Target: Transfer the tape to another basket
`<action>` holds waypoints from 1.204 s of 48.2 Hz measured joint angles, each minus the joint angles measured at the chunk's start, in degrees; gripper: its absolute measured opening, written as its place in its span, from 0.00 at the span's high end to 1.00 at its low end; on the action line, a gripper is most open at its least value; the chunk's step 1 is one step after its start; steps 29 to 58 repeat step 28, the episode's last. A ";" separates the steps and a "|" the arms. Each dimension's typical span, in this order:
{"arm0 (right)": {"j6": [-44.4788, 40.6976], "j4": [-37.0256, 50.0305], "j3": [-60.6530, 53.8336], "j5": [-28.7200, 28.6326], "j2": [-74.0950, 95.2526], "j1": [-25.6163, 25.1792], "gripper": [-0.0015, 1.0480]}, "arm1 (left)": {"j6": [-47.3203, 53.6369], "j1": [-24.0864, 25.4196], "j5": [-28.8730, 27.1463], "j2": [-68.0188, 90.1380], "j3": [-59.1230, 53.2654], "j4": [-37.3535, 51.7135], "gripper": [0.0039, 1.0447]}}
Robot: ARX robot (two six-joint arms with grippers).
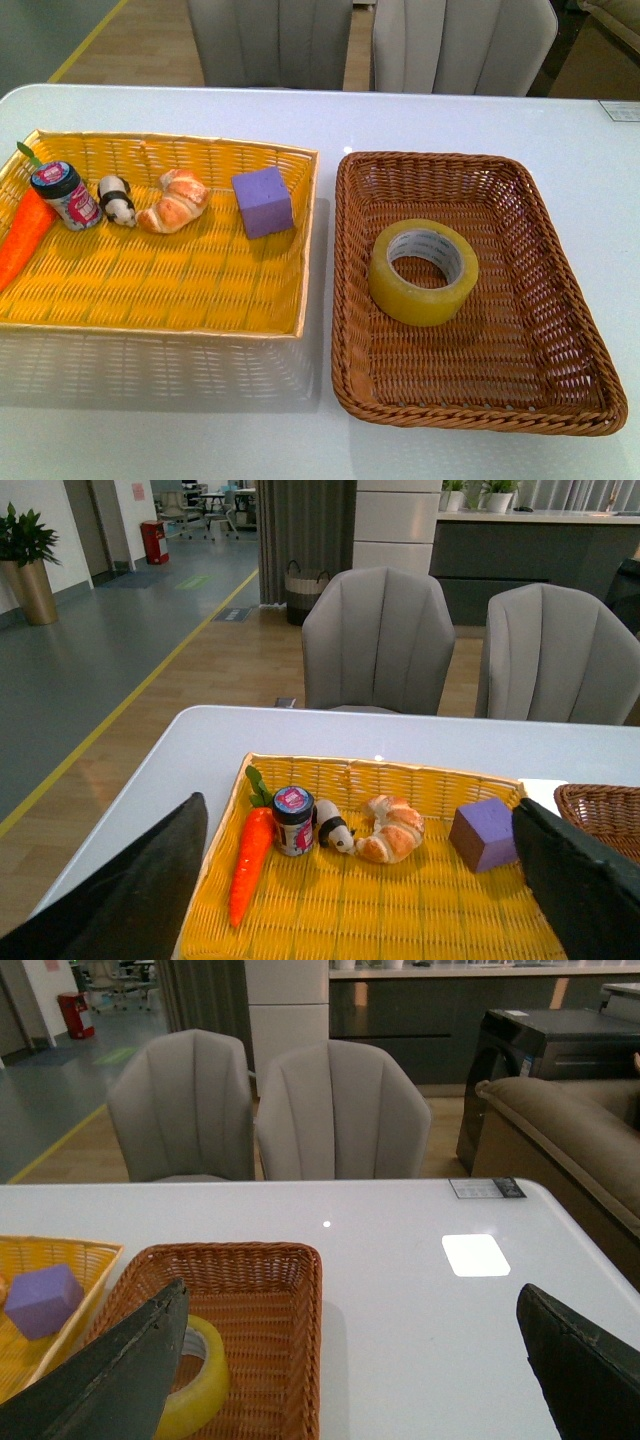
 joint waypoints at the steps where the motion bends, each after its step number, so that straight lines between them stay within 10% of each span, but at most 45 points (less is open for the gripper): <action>1: 0.00 0.00 0.00 0.00 0.00 0.00 0.09 | 0.04 0.00 0.00 0.00 0.00 0.00 0.07; 58: 0.00 0.00 0.00 0.00 0.00 0.00 0.09 | 0.11 0.00 0.00 0.00 0.00 0.00 0.08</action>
